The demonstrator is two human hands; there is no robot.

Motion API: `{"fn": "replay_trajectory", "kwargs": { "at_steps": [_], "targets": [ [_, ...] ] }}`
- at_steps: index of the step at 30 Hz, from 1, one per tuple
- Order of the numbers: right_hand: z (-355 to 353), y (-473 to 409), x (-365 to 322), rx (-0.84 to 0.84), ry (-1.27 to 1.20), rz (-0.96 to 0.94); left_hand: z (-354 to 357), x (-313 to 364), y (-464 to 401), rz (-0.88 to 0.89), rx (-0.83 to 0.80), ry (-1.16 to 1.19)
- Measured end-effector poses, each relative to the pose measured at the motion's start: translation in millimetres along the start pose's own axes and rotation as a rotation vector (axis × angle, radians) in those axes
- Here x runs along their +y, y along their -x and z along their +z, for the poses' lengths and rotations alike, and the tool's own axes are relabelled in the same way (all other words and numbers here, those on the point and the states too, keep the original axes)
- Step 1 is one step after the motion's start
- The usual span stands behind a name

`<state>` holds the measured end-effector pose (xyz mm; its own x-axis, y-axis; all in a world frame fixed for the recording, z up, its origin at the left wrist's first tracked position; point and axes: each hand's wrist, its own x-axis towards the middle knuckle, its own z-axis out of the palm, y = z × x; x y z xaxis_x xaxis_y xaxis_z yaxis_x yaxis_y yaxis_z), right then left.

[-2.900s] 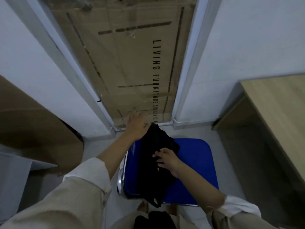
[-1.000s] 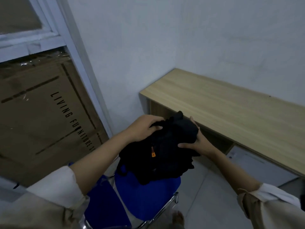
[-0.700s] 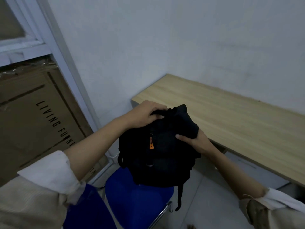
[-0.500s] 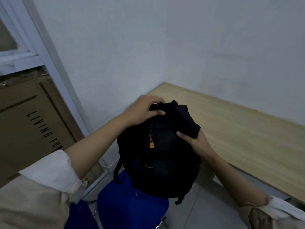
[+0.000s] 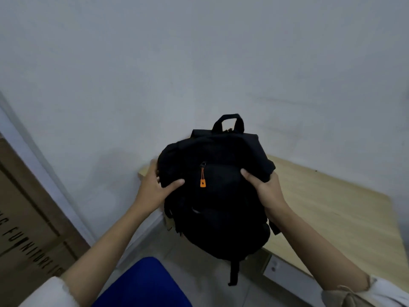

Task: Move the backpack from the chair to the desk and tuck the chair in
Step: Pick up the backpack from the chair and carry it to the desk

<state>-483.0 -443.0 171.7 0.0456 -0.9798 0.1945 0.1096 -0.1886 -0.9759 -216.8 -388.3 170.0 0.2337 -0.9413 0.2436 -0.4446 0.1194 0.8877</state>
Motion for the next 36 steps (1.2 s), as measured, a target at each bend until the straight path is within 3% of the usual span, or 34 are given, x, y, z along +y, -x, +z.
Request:
{"fn": "replay_trajectory", "kwargs": {
  "at_steps": [2, 8, 21, 28, 36],
  "targets": [
    [-13, -16, -3, 0.009, -0.029, 0.013, 25, -6, -10, -0.054, -0.02, 0.005],
    [-45, -46, -12, 0.058, -0.05, 0.011, 76, 16, -51, -0.048, 0.186, -0.033],
    [-70, -109, -11, 0.165, -0.115, 0.067, 112, 34, -128, 0.089, 0.182, -0.11],
    [-48, -180, 13, 0.149, -0.15, 0.144, 110, 8, -201, 0.141, 0.198, -0.197],
    [26, -302, 77, 0.095, -0.269, 0.453, 67, -51, -335, 0.176, 0.107, -0.4]
  ]
}}
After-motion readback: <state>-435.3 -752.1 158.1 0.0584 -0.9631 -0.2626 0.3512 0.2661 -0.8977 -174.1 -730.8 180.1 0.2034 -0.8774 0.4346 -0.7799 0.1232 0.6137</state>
